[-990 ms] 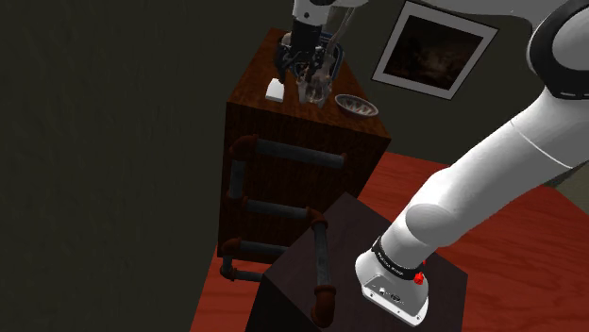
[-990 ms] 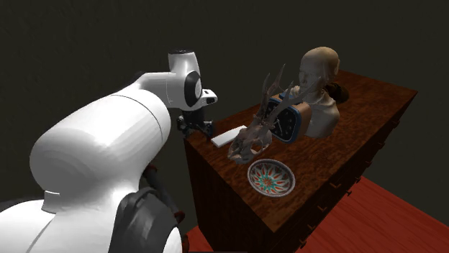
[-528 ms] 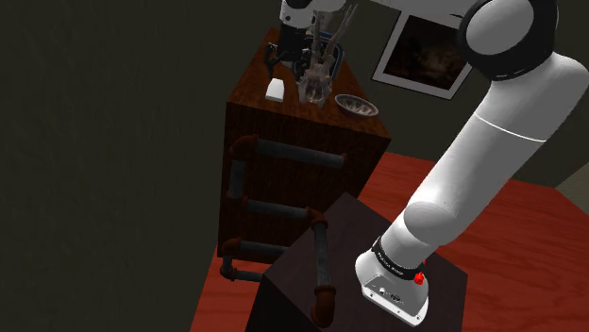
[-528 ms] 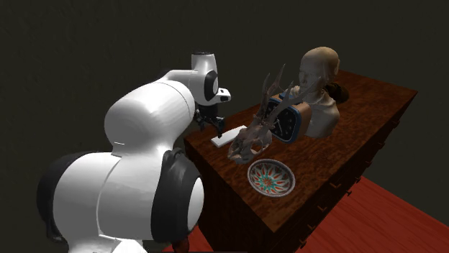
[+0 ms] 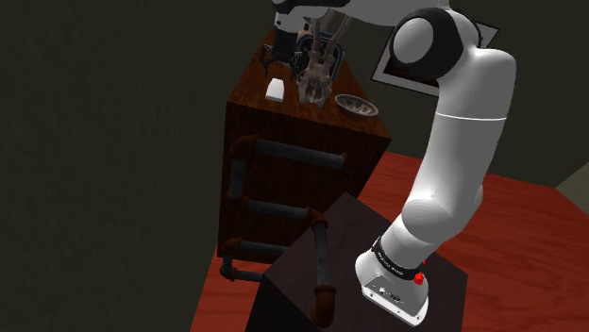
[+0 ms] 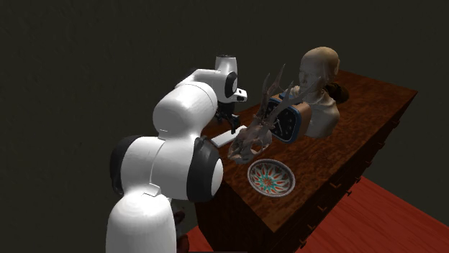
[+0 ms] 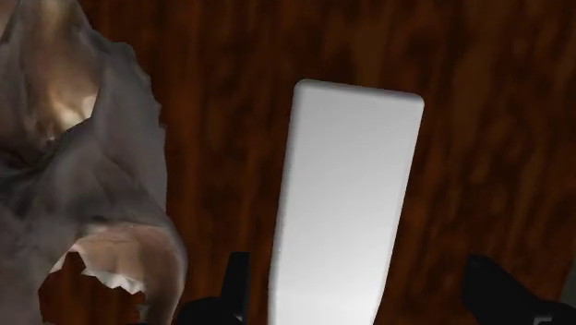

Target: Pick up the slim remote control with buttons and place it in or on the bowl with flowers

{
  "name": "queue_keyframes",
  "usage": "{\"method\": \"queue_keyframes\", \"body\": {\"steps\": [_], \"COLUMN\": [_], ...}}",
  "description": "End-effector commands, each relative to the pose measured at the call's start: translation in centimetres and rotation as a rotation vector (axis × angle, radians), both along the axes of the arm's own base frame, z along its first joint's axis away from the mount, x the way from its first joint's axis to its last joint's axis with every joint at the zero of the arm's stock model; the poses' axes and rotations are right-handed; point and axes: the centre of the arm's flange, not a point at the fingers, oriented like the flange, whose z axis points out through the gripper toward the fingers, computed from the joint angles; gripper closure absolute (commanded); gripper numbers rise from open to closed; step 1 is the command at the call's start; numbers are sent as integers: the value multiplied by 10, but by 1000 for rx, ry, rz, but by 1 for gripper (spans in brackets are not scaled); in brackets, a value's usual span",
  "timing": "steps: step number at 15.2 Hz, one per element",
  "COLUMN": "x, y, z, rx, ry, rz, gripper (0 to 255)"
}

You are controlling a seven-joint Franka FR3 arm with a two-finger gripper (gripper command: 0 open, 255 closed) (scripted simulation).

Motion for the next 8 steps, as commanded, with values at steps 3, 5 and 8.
{"method": "queue_keyframes", "body": {"steps": [3,5,8], "x": [23,23,23], "y": [-30,-30,-30], "z": [-20,-30,-46], "rx": [11,11,11], "ry": [4,4,4], "rz": [-93,-93,-93], "gripper": [0,0,0]}}
